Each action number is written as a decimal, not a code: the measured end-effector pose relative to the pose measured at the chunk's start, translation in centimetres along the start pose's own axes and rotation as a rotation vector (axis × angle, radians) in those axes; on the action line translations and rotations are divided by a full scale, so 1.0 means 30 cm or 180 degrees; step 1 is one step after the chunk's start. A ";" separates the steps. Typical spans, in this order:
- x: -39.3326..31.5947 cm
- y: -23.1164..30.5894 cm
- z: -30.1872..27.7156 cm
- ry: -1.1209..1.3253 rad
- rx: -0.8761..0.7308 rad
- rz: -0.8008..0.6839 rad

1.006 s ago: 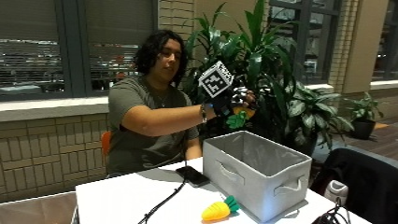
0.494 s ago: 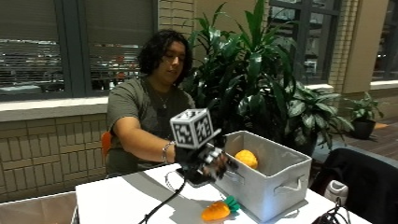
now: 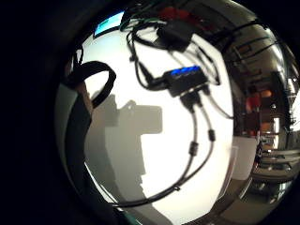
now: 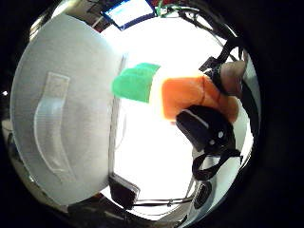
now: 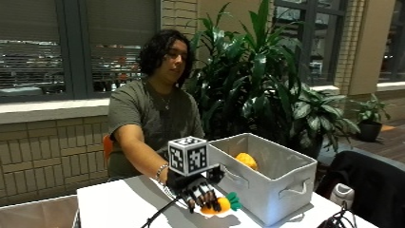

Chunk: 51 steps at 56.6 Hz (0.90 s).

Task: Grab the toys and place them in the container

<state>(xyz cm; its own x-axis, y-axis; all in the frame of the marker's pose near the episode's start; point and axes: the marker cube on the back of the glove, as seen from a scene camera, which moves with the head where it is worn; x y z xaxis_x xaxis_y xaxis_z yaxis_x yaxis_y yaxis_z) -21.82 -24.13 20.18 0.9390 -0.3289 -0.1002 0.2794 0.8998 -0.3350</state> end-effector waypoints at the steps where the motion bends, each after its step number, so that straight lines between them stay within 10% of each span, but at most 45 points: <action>1: 0.002 -0.003 -0.032 -0.0004 0.0069 -0.0013; 23: -0.453 0.047 -0.720 -0.0485 0.1279 -0.0812; 51: -0.380 0.239 -0.677 -0.0841 0.0579 -0.0908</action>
<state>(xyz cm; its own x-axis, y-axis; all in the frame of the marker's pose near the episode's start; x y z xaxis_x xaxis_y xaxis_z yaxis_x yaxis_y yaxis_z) -34.59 -19.74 -0.10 0.8314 -0.5086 0.2239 0.5440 0.8270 -0.1415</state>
